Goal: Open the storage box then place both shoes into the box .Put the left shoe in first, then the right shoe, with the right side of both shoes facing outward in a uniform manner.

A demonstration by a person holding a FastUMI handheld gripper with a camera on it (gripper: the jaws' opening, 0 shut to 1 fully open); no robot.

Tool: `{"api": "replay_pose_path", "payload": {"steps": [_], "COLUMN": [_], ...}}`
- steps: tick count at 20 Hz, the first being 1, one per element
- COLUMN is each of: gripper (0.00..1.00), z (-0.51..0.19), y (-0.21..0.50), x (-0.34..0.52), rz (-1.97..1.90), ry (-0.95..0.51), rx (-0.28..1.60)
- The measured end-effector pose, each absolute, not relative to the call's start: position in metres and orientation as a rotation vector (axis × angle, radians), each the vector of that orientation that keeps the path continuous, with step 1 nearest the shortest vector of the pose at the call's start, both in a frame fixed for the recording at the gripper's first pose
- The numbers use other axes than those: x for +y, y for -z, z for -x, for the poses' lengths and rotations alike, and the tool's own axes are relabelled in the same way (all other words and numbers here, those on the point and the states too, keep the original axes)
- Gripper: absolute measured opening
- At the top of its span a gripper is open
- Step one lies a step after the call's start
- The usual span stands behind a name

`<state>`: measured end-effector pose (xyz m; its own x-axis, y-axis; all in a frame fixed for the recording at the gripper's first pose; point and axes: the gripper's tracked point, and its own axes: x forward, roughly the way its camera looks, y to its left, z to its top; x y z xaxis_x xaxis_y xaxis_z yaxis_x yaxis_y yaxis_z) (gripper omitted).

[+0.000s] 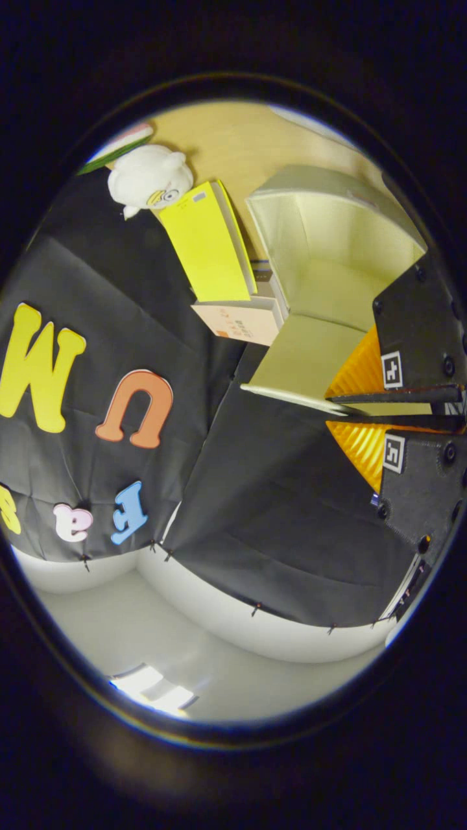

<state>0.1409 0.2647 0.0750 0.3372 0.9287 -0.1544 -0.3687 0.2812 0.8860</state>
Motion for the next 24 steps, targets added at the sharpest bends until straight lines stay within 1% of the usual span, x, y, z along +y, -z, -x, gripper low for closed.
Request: {"api": "replay_pose_path", "payload": {"steps": [4,7,9,13,14,15,19,24], "gripper": [0.12,0.14,0.15,0.78,0.94,1.0,1.0,1.0], "z": [-0.146,-0.143,-0.144,-0.136,-0.137,-0.141,-0.143,-0.141], "y": [-0.078,-0.073,-0.068,-0.062,-0.056,-0.052,-0.034,-0.012], "x": [0.322,0.365,0.381,0.394,0.39,0.381,0.345,0.268], "rz": [-0.872,-0.812,-0.71,-0.605,-0.565,-0.528,-0.494,-0.448], "ry": [-0.969,-0.987,-0.969,-0.962,-0.928,-0.9,-0.822,-0.696], "rx": [0.799,0.831,0.805,0.792,0.785,0.784,0.82,0.857]}}
